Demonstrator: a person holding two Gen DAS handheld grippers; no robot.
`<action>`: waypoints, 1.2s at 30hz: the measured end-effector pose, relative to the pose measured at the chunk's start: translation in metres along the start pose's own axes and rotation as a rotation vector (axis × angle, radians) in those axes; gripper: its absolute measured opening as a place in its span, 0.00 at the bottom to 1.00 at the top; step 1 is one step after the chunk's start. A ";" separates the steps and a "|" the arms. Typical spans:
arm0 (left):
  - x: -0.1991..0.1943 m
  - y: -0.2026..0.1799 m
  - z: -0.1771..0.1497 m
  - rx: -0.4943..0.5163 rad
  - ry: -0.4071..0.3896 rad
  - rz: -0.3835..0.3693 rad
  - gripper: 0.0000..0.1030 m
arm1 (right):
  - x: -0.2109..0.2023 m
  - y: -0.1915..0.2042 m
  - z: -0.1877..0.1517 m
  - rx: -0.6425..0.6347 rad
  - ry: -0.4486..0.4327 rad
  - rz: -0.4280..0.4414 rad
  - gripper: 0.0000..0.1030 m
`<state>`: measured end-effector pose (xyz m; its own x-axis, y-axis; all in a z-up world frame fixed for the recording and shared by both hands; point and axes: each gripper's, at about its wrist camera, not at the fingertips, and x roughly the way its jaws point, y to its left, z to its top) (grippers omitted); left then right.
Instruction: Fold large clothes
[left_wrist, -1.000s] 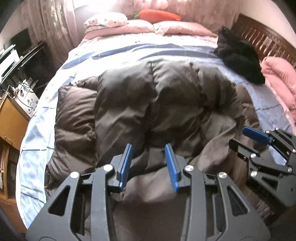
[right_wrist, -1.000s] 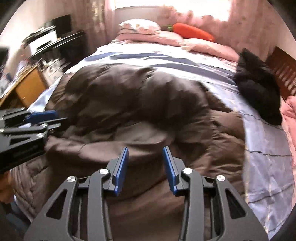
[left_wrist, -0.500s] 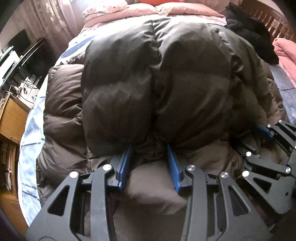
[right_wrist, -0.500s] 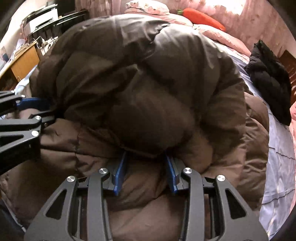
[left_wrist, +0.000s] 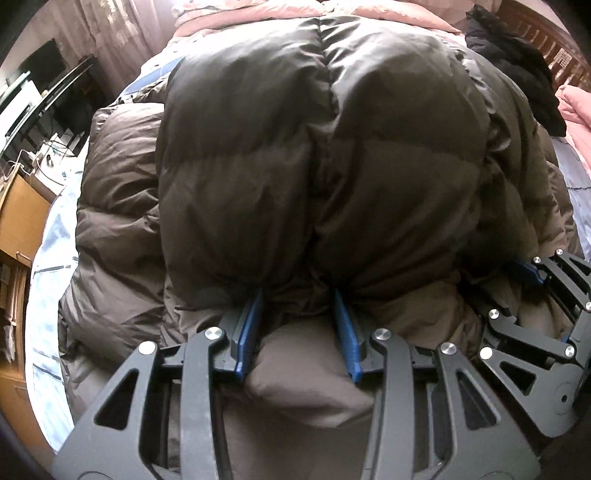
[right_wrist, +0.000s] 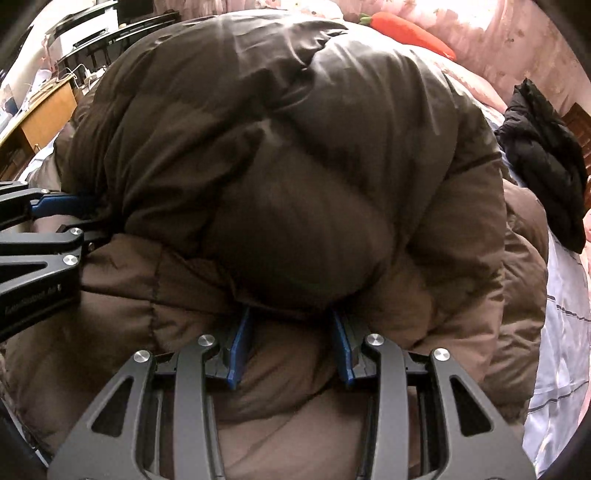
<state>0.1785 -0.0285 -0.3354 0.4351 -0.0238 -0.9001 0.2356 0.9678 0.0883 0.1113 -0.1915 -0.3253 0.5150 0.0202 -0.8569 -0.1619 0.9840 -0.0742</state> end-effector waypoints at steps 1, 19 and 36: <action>0.001 0.000 0.000 -0.002 0.001 -0.002 0.39 | 0.000 0.000 0.000 0.000 0.001 0.001 0.38; 0.014 0.011 0.002 -0.006 0.018 0.000 0.40 | 0.004 -0.004 0.005 -0.010 0.021 0.018 0.39; -0.062 -0.068 -0.025 0.366 -0.021 -0.208 0.29 | -0.024 -0.200 0.136 0.503 -0.013 0.292 0.99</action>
<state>0.1137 -0.0865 -0.2960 0.3624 -0.2183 -0.9061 0.6116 0.7893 0.0545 0.2459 -0.3646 -0.2209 0.5200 0.3024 -0.7989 0.1192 0.9004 0.4184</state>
